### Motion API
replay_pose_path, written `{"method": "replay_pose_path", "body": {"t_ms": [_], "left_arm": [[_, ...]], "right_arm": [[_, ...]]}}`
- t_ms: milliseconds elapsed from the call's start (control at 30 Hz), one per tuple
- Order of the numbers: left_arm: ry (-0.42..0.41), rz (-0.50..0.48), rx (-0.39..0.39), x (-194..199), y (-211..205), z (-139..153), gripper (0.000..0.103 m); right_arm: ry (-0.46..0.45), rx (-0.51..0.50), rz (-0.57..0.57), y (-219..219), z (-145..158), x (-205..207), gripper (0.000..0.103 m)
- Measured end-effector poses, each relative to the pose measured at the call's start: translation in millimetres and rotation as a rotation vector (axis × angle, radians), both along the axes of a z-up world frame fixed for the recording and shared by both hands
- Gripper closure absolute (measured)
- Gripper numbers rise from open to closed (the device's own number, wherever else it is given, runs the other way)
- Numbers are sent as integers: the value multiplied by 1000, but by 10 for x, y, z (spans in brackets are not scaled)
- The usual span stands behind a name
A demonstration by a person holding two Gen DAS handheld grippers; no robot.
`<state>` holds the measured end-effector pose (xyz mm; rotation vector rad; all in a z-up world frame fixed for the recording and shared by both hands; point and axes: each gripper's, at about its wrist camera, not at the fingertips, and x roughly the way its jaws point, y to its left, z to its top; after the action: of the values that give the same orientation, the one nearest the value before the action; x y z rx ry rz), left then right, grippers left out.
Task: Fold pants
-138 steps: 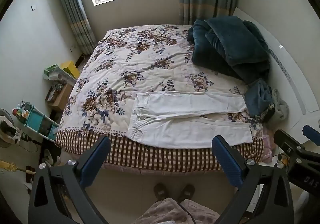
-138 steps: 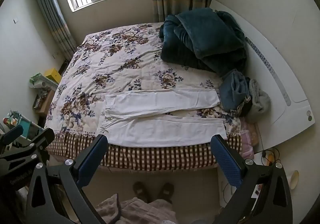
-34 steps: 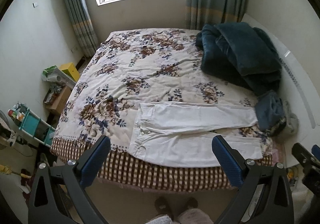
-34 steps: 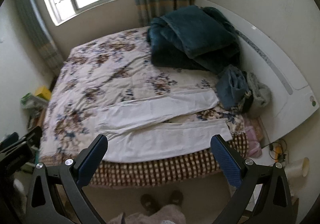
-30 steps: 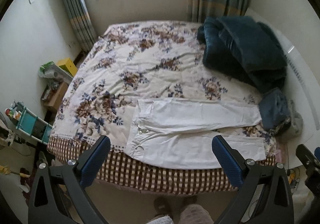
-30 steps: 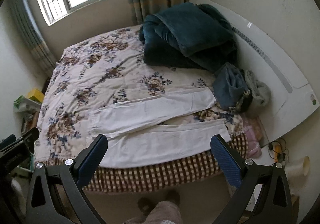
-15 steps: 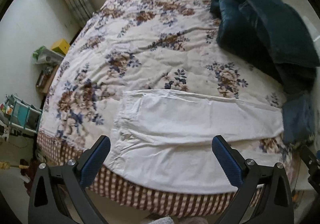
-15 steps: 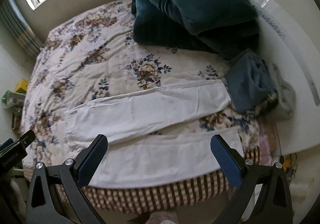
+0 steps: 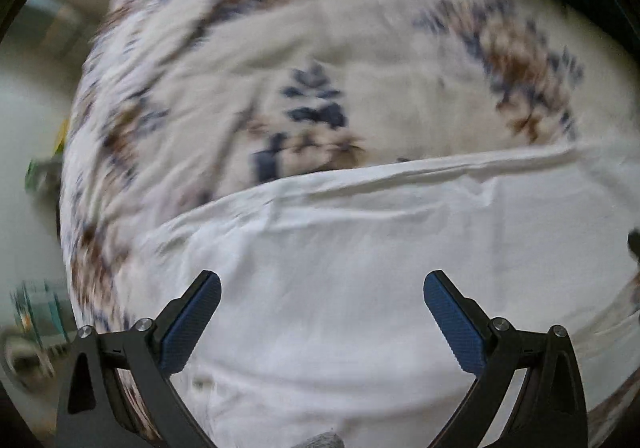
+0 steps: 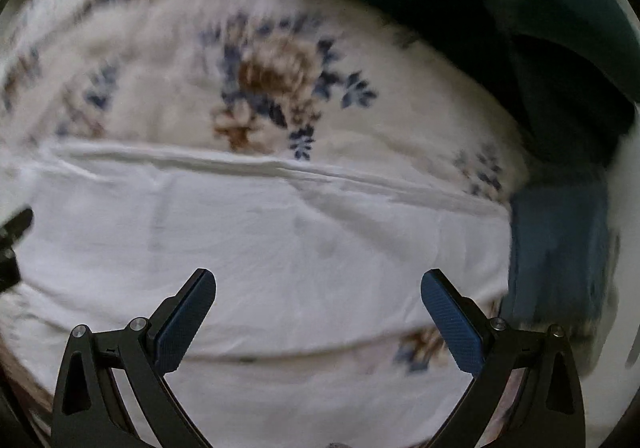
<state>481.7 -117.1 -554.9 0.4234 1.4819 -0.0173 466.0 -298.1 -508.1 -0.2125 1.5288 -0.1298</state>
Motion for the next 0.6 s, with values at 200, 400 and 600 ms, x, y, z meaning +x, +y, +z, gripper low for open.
{"method": "replay_pose_path", "body": {"t_ms": [200, 400, 600], "left_arm": [[144, -211, 56, 303, -225, -875, 0], [170, -370, -73, 402, -297, -833, 32], [131, -385, -136, 338, -249, -496, 87]], "right_arm": [[198, -98, 223, -29, -1263, 381, 0], [204, 14, 293, -136, -1544, 665, 8], [154, 177, 194, -326, -1397, 757, 83]]}}
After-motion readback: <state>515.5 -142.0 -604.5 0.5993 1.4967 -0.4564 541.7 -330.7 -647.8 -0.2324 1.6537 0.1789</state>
